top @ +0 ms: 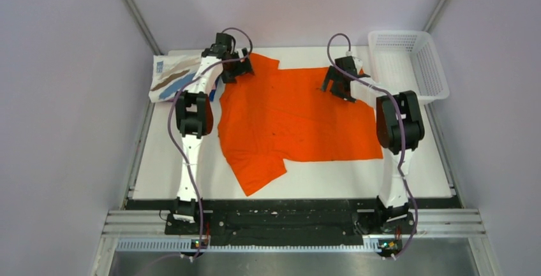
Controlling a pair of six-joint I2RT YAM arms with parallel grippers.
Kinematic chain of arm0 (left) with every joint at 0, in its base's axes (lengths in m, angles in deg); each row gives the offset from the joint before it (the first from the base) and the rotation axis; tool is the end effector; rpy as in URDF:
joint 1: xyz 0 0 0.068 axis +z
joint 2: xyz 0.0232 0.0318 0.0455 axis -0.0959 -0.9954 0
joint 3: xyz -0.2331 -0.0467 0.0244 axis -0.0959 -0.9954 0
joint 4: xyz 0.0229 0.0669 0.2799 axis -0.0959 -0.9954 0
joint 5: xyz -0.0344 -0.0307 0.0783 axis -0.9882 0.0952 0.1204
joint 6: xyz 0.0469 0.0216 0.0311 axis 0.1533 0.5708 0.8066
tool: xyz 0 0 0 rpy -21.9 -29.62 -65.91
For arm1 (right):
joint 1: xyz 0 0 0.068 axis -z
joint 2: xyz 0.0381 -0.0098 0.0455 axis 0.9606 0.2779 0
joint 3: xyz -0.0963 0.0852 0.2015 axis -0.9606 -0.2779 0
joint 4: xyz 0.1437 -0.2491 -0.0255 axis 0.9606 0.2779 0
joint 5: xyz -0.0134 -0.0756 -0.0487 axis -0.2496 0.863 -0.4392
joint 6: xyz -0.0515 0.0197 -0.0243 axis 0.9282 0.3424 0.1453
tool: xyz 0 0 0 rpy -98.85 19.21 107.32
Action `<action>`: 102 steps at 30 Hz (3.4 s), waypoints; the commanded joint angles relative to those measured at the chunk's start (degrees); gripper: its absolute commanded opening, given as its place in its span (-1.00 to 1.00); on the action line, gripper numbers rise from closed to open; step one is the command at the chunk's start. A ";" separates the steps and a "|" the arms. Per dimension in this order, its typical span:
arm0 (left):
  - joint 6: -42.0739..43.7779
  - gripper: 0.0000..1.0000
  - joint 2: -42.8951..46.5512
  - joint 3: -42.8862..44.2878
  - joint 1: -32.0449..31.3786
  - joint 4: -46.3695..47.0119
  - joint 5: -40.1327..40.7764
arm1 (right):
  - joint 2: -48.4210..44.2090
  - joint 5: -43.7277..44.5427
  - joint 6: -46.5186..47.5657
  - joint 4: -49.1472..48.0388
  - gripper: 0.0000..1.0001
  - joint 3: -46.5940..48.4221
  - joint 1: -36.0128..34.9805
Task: Fold and stack the t-shirts
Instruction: Flatten out the tshirt, then grab the side of the flattened tshirt closest away from the robot with both arms
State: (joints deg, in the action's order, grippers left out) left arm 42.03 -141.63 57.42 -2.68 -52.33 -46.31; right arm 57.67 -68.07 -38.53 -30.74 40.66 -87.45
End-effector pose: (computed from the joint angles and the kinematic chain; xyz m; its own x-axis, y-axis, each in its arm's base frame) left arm 0.5569 -0.0884 0.1529 -0.8228 -0.3241 -0.4669 -0.1315 0.9078 -0.3983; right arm 0.4561 0.1002 0.1166 -0.6850 0.3605 -0.6331 0.3120 0.9304 0.1923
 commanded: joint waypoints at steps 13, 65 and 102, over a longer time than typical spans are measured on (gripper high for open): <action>-3.14 0.98 54.20 -52.97 -16.23 5.61 14.26 | -45.26 0.01 -4.56 4.83 0.97 -33.19 -0.21; -32.11 -1.00 78.09 -105.92 -47.10 0.24 18.22 | -68.15 11.94 -24.02 9.31 0.34 -63.09 6.75; -30.82 -1.00 88.97 -106.41 -47.17 -2.15 8.21 | -76.25 4.18 -25.31 12.88 -1.00 -67.14 6.77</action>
State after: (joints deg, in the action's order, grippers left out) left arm 8.61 -54.18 -51.23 -49.63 -55.87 -34.79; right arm -17.51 -60.86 -64.19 -19.83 -26.48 -81.18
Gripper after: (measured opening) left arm 0.018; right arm 0.007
